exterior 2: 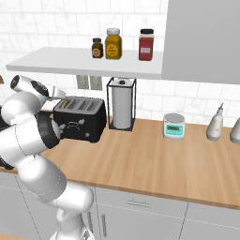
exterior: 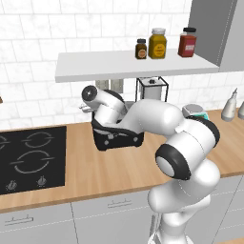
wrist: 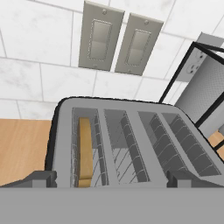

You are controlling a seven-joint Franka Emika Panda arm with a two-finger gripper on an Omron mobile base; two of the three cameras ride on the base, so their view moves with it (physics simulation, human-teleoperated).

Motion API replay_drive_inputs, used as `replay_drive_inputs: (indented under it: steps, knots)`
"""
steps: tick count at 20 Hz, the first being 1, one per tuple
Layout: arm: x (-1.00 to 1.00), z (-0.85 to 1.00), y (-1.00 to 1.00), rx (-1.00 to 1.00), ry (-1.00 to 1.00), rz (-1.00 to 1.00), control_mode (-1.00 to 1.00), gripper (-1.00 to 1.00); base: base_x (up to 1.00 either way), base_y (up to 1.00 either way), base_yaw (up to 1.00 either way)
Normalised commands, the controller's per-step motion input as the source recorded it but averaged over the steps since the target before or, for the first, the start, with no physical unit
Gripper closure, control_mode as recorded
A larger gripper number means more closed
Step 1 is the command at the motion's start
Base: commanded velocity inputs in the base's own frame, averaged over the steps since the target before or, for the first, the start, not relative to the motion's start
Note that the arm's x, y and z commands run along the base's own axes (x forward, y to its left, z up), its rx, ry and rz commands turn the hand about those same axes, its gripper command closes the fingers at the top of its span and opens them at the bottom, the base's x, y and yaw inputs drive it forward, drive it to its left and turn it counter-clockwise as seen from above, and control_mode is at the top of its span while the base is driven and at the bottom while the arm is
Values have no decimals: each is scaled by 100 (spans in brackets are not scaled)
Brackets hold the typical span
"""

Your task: Start the toaster. Once the lever pops up, take the bread to the plate on the dining counter.

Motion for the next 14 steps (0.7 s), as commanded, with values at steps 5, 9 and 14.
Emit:
replay_drive_inputs:
  steps: [5,9,14]
  knots:
    - [0,0,0,0,0,0,-100,-100,0,0,0]
    - [0,0,0,0,0,0,-100,-100,0,0,0]
    - [0,0,0,0,0,0,-100,-100,0,0,0]
